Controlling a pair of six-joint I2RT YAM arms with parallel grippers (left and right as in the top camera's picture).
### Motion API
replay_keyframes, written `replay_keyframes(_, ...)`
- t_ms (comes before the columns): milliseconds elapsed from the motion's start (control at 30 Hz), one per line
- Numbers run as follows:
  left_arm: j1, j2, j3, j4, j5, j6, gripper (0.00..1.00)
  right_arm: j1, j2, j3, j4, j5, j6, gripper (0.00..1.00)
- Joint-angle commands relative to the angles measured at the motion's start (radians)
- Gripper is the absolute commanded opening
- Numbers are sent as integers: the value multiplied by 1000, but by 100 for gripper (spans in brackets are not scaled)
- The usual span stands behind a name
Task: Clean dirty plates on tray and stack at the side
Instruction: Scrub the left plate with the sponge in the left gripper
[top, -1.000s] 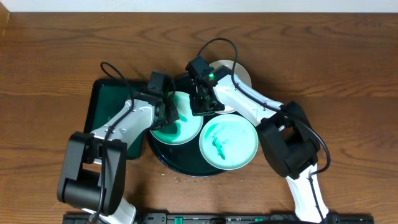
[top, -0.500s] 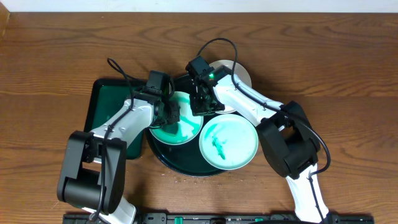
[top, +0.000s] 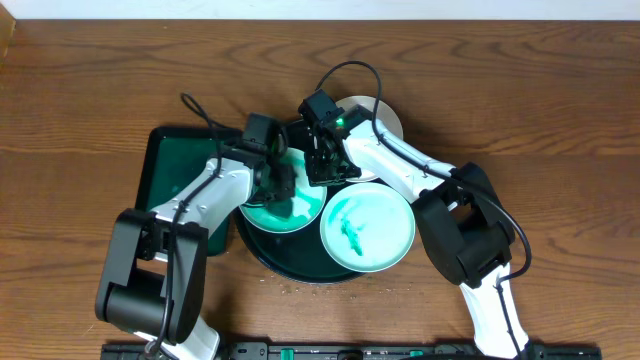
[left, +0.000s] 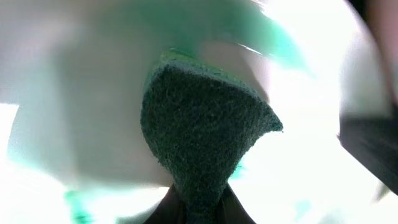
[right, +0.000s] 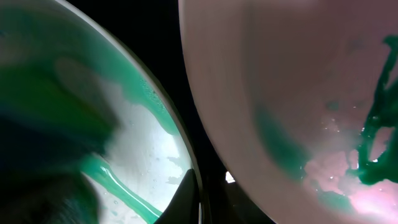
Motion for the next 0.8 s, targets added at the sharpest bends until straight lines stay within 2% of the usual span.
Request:
replay_keyframes(0,-7,23,-13,7,158,117,7,3,29,0,8,-23,-4,1)
replay_keyframes(67,10,23,-13,14,80,68,7,3,29,0,8,-23,-4,1)
replay_keyframes(200,49,21,-9,10,-286,-120,7,3,29,0,8,-23,-4,1)
replay_keyframes(367,58,9,68,-39,-555,-114,7,3,29,0,10,-23,-4,1)
replay_keyframes(467,58,10,75,-4,-570,-55,7,3,29,0,14,-23,-3,1)
replay_keyframes(600,54,17,64,1,-541,-53,7,3,29,0,14,-23,-4,1)
replay_keyframes(700,41,26,42,-2,-414,-47,7,3,29,0,14,-24,-4,1)
replay_keyframes(767,34,30,34,-2,-299,-2,7,4,29,0,14,-23,-4,1)
